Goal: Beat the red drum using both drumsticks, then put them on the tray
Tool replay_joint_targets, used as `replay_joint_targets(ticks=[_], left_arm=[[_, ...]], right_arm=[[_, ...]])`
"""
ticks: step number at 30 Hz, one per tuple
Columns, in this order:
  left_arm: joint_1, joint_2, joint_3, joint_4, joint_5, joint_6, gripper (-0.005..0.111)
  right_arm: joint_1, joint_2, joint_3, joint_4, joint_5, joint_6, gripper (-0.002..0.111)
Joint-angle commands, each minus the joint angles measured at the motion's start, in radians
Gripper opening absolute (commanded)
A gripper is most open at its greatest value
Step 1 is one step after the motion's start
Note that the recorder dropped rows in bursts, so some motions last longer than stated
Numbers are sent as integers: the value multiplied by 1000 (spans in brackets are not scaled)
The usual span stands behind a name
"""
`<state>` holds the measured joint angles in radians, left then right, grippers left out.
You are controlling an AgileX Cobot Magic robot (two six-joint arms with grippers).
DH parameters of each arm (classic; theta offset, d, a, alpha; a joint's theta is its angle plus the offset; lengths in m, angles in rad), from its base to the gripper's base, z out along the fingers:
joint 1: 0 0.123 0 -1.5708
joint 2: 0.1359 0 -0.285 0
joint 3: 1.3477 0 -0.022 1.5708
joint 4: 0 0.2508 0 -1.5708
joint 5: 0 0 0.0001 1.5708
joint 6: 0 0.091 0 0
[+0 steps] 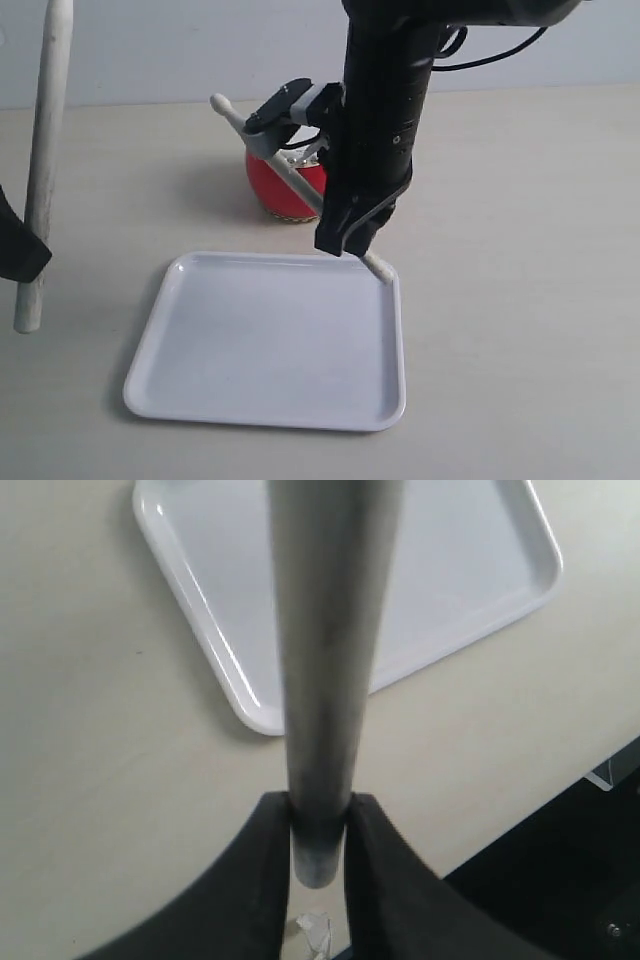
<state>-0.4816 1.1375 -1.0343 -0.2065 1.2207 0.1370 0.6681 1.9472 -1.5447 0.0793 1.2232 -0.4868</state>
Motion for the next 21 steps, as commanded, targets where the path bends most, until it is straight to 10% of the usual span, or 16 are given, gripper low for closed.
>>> replay_joint_targets(ticks=[1, 21], left_arm=[[4, -19, 1, 15, 0, -15, 0], [4, -25, 56, 3, 0, -7, 0]], right_arm=[[6, -52, 81, -11, -2, -96, 0], [6, -273, 133, 107, -2, -55, 0]])
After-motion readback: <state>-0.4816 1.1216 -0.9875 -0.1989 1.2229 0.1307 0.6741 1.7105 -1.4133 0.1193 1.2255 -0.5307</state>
